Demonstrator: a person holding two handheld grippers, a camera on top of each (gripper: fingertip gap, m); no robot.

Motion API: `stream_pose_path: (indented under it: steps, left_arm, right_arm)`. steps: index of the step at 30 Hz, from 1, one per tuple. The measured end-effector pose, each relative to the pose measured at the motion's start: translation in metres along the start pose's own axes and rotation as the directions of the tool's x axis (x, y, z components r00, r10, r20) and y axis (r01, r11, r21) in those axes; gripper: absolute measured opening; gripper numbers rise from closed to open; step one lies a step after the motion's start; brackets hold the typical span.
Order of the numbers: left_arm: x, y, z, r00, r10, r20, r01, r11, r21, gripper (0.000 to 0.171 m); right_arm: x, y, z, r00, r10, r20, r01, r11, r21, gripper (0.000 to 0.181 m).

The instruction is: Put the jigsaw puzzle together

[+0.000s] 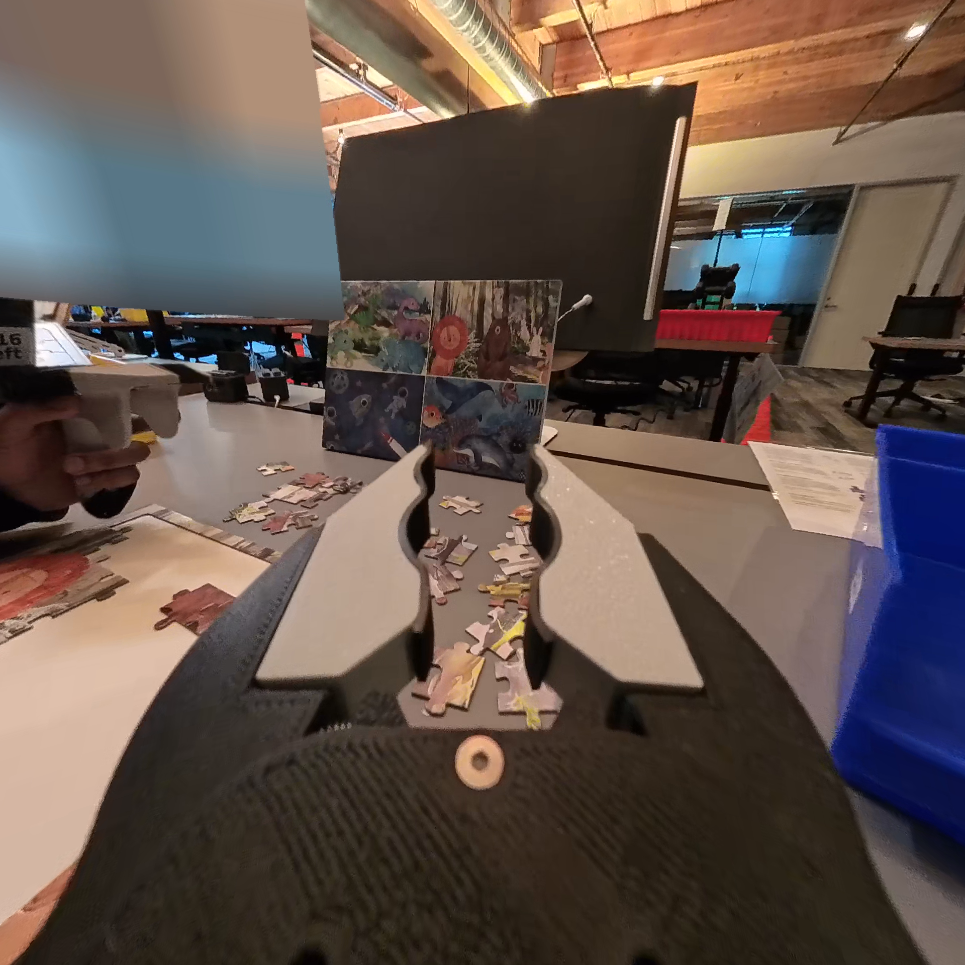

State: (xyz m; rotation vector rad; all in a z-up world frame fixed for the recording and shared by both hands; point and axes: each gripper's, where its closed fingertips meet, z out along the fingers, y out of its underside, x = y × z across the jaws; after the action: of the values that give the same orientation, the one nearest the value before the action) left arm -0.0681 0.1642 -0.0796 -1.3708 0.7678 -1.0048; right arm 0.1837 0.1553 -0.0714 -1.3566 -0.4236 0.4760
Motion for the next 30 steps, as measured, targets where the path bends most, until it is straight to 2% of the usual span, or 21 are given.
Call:
stream_pose_path:
  steps: [12,18,30]
  left_arm:
    - [-0.0025,0.001,-0.0007,0.998,0.05,0.039,-0.05,0.999,-0.011,0.022]
    - [-0.0022,-0.0069,-0.002,1.0,-0.003,0.03,0.002,0.999,0.035,0.022]
    - [-0.0011,-0.0054,-0.0008,1.0,0.003,0.031,-0.004,1.0,0.027,0.021]
  right_arm:
    - [-0.0054,0.0021,0.0005,1.0,0.005,0.023,-0.004,1.0,-0.008,0.032]
    - [-0.0063,0.0037,0.0014,1.0,0.002,0.025,-0.002,1.0,-0.017,0.032]
    - [-0.007,0.0058,0.0025,1.0,-0.005,0.025,0.006,1.0,-0.026,0.031]
